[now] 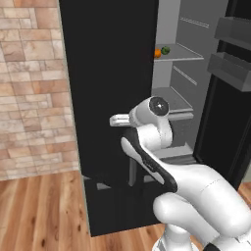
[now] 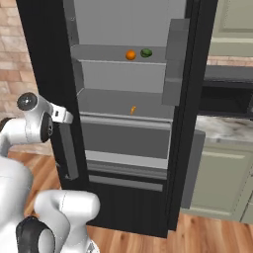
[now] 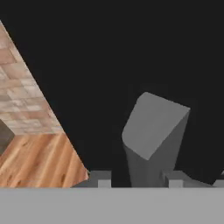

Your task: Open the fridge, remove the tangerine, avocado, and shrimp, and place them on any counter.

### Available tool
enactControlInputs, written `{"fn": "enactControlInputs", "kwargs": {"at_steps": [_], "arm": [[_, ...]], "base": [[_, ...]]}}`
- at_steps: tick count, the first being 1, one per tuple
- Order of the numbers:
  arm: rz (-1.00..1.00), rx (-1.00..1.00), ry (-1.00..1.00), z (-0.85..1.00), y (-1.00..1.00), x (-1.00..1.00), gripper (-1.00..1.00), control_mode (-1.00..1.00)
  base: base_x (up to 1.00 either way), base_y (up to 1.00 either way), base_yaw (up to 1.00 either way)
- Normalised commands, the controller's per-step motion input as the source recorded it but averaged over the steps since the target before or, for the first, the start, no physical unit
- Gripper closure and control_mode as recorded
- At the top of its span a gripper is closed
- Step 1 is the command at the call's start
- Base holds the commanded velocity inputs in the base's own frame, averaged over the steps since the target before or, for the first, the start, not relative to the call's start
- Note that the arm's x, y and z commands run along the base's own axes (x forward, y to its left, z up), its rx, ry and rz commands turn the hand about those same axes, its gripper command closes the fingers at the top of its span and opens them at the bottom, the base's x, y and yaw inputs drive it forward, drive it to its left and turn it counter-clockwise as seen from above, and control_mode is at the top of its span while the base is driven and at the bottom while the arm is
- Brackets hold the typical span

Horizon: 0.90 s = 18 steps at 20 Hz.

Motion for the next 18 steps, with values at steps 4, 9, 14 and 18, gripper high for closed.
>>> {"fn": "enactControlInputs", "kwargs": {"at_steps": [4,9,14,18], "arm": [[0.23,0.09,0.17,0.54,1.0,-0.98,1.0,-1.0],[0.19,0.04,0.07,0.5,0.9,-0.89,-1.0,-1.0],[0.01,0.0,-0.17,0.64,-0.53,-1.0,-1.0,-1.0],[-0.06,0.0,-0.04,0.31,-1.0,-0.67,-1.0,-1.0]], "base": [[0.0,0.0,0.0],[0.0,0.0,0.0],[0.0,0.0,0.0],[0.0,0.0,0.0]]}}
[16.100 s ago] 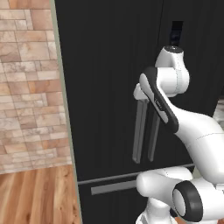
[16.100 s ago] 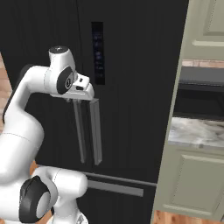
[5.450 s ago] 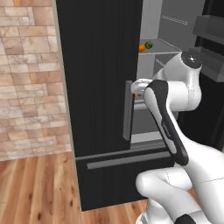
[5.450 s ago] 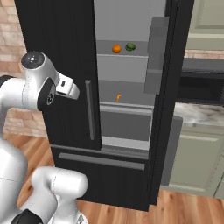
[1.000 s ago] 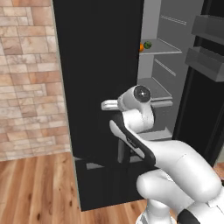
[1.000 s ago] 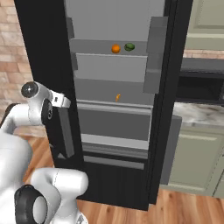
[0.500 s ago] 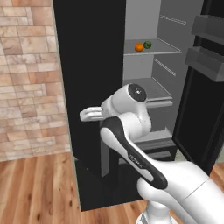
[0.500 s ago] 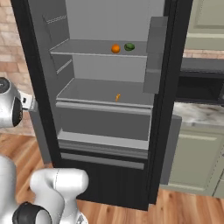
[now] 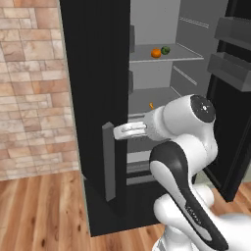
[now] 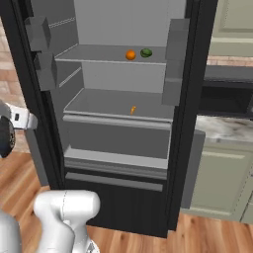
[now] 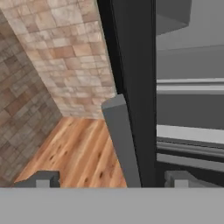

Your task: Open the fridge, remove the tangerine, avocado, and shrimp, and place them on any counter.

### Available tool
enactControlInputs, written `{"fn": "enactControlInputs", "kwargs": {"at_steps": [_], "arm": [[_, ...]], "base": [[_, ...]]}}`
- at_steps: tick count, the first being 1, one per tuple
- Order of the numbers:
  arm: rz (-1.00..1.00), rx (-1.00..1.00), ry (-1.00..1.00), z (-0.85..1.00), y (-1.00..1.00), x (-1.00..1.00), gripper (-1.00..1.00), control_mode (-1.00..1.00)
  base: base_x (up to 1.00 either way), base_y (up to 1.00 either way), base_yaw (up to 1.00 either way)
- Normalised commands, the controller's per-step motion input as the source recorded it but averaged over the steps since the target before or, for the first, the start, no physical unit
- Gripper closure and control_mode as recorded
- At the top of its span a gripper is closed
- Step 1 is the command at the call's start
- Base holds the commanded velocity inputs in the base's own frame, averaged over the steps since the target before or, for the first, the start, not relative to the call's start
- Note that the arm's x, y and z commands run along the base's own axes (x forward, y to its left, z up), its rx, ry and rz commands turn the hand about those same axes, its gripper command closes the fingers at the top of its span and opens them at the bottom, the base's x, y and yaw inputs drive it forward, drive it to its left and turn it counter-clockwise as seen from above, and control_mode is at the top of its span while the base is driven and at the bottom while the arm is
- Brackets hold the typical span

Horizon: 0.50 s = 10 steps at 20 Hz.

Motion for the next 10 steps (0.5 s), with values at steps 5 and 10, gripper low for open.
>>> {"fn": "enactControlInputs", "kwargs": {"at_steps": [5,10], "arm": [[-0.04,0.0,0.0,0.0,-1.0,0.03,-1.0,-1.0],[-0.02,0.01,0.0,-0.03,-0.98,0.8,-1.0,-1.0]], "base": [[0.0,0.0,0.0],[0.0,0.0,0.0]]}}
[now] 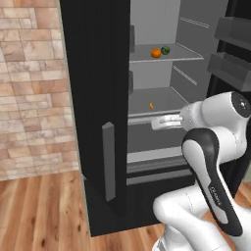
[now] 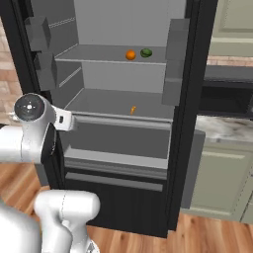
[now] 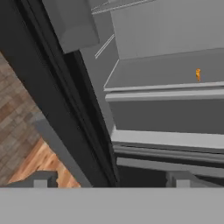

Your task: Open the fridge, remove the tangerine, avocado, and shrimp, and place them on any counter.

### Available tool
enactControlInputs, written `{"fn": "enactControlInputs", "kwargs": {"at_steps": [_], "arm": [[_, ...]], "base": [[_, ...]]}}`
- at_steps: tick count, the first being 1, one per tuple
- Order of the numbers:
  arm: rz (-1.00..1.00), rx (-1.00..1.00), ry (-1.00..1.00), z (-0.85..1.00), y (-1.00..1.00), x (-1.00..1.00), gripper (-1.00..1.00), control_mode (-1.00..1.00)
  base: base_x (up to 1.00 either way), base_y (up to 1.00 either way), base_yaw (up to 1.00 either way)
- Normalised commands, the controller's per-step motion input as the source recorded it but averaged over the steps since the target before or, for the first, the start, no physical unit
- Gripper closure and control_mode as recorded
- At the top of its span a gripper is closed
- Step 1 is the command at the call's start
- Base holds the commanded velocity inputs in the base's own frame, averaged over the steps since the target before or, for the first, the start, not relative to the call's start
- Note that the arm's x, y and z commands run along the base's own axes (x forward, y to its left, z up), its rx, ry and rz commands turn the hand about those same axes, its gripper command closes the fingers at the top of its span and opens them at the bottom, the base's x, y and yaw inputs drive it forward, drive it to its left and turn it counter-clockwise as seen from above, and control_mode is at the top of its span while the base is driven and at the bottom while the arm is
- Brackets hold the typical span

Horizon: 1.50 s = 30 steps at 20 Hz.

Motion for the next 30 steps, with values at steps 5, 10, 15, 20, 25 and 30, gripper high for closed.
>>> {"fn": "enactControlInputs", "kwargs": {"at_steps": [5,10,15,20,25,30], "arm": [[0.0,0.11,0.0,-0.36,-0.32,0.99,-1.0,-1.0],[0.0,0.12,0.0,-0.74,0.17,0.98,-1.0,-1.0],[0.0,0.16,0.03,-0.59,0.34,1.0,-1.0,-1.0],[0.02,0.16,0.1,-0.35,0.6,0.84,-1.0,-1.0],[0.1,0.1,0.12,-0.17,0.88,0.17,-1.0,-1.0],[0.15,0.01,0.02,0.0,1.0,-0.21,-1.0,-1.0]], "base": [[0.0,0.0,0.0],[0.0,0.0,0.0],[0.0,0.0,0.0],[0.0,0.0,0.0],[0.0,0.0,0.0],[0.0,0.0,0.0]]}}
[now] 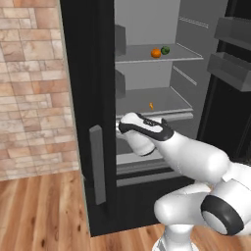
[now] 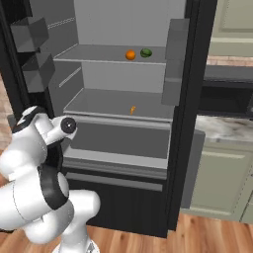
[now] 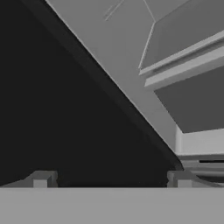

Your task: Open the fridge, remove the tangerine, avocado, and shrimp, and place them on any counter.

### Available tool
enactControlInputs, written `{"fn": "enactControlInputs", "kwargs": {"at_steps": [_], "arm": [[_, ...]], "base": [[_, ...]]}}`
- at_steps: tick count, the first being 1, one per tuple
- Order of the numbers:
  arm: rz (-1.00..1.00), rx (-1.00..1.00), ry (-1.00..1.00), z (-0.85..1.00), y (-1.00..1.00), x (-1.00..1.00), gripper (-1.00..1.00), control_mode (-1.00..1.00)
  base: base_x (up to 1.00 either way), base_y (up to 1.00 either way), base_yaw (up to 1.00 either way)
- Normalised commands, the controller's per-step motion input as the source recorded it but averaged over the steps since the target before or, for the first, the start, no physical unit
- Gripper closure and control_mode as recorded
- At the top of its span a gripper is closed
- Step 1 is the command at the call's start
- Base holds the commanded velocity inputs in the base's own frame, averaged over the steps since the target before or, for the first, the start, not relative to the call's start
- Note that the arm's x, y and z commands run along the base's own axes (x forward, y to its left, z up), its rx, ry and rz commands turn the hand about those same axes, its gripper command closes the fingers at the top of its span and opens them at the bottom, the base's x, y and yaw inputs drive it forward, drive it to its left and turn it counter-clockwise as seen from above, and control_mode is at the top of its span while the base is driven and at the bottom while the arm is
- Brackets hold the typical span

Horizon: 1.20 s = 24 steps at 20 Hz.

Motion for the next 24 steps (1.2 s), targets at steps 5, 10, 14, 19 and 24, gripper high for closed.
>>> {"fn": "enactControlInputs", "kwargs": {"at_steps": [5,10,14,19,24], "arm": [[0.15,0.0,0.0,0.06,0.98,-0.44,-1.0,-1.0],[0.02,-0.08,-0.09,0.42,0.24,-0.07,-1.0,-1.0],[-0.13,-0.23,-0.03,0.66,-0.55,0.0,-1.0,-1.0],[-0.17,-0.22,0.01,0.86,-0.87,0.0,-1.0,-1.0],[-0.13,-0.12,0.09,1.0,-0.78,0.0,-1.0,-1.0]], "base": [[0.0,0.0,0.0],[0.0,0.0,0.0],[0.0,0.0,0.0],[0.0,0.0,0.0],[0.0,0.0,0.0]]}}
